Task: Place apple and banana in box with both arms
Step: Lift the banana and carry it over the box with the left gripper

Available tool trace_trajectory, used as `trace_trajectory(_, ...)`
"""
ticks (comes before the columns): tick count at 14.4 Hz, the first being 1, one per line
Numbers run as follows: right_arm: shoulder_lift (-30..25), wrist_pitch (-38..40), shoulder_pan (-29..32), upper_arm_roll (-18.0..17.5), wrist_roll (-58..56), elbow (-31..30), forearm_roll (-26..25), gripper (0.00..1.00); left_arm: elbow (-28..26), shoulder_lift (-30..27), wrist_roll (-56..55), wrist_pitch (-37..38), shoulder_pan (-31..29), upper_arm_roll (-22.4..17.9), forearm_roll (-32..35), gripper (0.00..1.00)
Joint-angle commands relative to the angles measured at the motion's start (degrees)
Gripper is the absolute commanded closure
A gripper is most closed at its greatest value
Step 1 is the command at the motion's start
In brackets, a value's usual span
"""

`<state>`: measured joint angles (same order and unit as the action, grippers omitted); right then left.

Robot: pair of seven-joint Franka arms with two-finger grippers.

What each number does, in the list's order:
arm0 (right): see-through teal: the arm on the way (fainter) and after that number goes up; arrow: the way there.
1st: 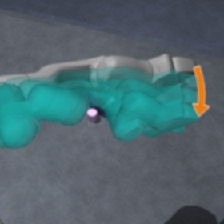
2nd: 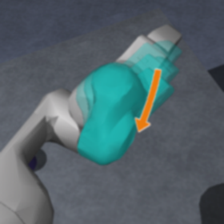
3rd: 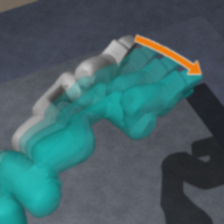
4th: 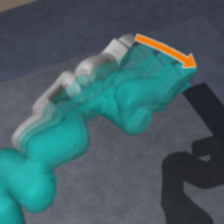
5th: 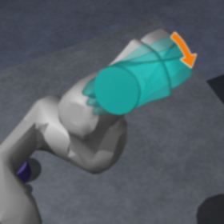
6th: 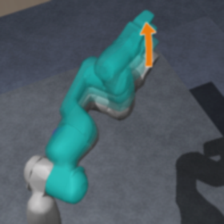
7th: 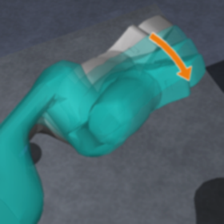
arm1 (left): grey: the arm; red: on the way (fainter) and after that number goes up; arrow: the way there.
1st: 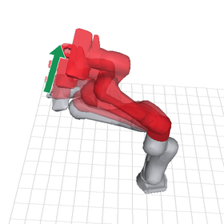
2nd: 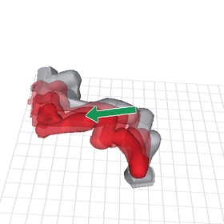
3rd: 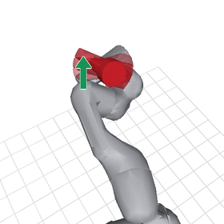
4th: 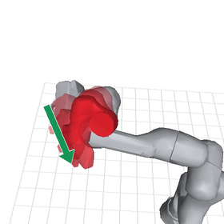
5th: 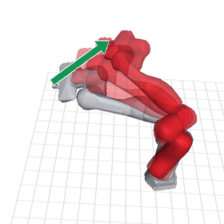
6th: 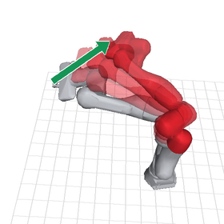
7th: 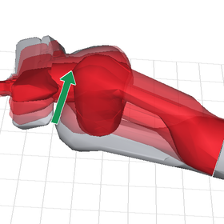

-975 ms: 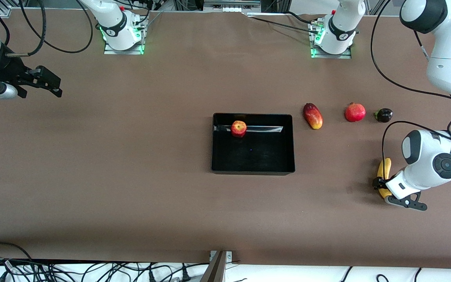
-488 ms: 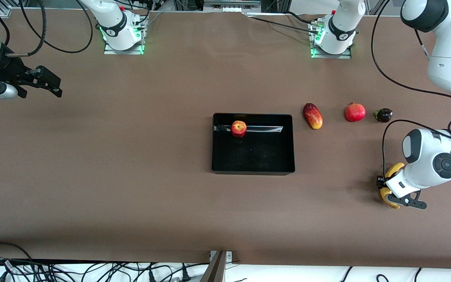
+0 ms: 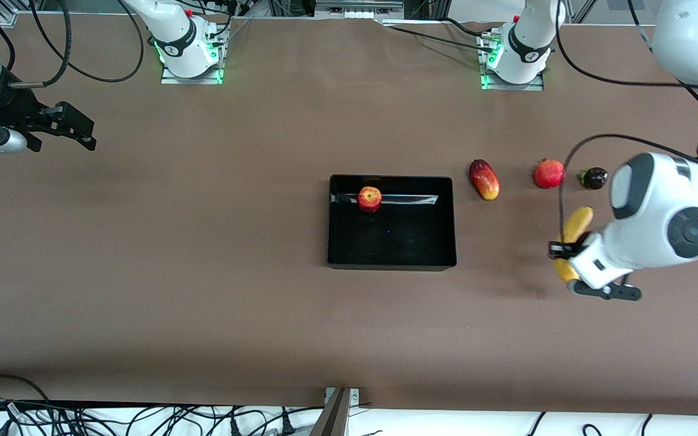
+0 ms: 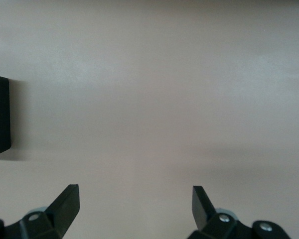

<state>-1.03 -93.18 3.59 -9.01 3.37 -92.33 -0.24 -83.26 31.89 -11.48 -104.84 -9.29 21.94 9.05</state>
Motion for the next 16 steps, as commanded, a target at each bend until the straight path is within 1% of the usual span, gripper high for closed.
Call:
trace_trajectory(1,0.59,0.10,0.18,-0.31,-0.47,1.01,-0.72,0.00,-0.15,0.27,-12.02,0.69,8.38,-1.72,-4.03,1.00)
trace_trajectory(3,0.59,0.11,0.18,-0.31,-0.47,1.01,-0.72,0.00,-0.15,0.97,-20.04,0.08,13.84,-1.82,-4.91,1.00)
trace_trajectory(8,0.59,0.19,0.18,-0.31,-0.47,1.01,-0.72,0.00,-0.15,2.29,-32.18,-4.22,20.79,-1.73,-5.80,1.00)
trace_trajectory(9,0.59,0.11,0.18,-0.31,-0.47,1.01,-0.81,0.00,-0.15,3.34,-34.29,-5.62,22.02,-1.73,-5.71,1.00)
trace_trajectory(13,0.59,0.10,0.18,-0.31,-0.47,1.01,-0.72,0.00,-0.59,6.68,-38.17,-13.62,25.28,-1.64,-4.66,1.00)
trace_trajectory(16,0.59,0.11,0.18,-0.31,-0.47,1.01,-0.81,0.00,-0.76,8.18,-38.18,-14.51,25.64,-1.73,-4.04,1.00)
